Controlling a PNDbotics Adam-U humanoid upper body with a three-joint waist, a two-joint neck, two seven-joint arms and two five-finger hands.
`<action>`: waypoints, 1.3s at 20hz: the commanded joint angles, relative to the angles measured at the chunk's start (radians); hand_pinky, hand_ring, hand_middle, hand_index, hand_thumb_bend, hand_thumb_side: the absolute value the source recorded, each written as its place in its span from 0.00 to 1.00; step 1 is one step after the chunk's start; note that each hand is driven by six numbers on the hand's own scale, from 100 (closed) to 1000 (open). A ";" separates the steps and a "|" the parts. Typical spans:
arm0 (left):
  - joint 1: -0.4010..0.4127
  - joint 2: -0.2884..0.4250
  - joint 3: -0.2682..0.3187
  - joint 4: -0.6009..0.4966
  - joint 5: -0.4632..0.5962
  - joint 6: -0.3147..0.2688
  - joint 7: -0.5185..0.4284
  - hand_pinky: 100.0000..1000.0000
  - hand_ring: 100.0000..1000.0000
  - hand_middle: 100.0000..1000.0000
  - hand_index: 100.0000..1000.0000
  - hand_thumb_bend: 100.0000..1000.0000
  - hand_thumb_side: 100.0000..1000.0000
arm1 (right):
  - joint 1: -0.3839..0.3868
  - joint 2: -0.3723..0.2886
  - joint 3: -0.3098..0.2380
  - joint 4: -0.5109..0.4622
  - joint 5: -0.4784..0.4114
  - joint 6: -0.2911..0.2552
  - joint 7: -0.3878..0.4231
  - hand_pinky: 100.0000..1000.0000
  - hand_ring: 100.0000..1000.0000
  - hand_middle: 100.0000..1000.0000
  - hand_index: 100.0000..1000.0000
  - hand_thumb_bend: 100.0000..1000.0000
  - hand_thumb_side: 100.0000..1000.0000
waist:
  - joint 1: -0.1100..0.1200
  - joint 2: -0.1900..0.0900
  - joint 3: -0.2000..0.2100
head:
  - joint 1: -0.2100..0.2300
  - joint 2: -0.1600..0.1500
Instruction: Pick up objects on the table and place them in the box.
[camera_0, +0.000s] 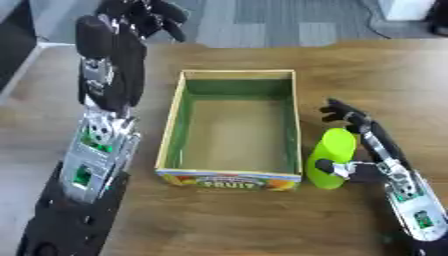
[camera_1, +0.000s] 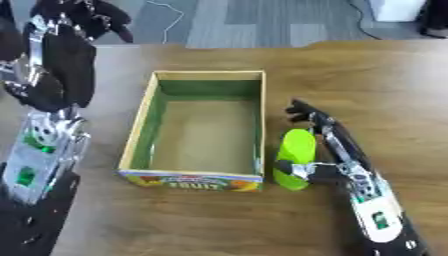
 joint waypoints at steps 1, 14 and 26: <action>-0.007 0.003 0.002 -0.019 0.005 -0.001 -0.002 0.33 0.50 0.60 0.70 0.59 0.96 | -0.009 0.010 0.002 0.012 0.006 0.001 0.000 0.23 0.70 0.76 1.00 0.75 0.58 | 0.002 -0.013 0.002 | -0.010 -0.003; -0.005 0.000 0.004 -0.019 0.004 -0.001 0.000 0.33 0.49 0.60 0.70 0.59 0.96 | 0.012 0.041 -0.019 0.107 0.049 0.002 -0.026 0.00 0.54 0.70 0.93 0.70 0.50 | 0.008 -0.010 0.015 | -0.016 -0.003; -0.004 -0.004 0.007 -0.019 0.001 -0.001 0.004 0.33 0.49 0.60 0.70 0.60 0.96 | 0.017 0.046 -0.042 0.125 0.072 0.086 -0.226 0.00 0.21 0.26 0.51 0.39 0.53 | 0.008 -0.002 0.026 | -0.015 -0.003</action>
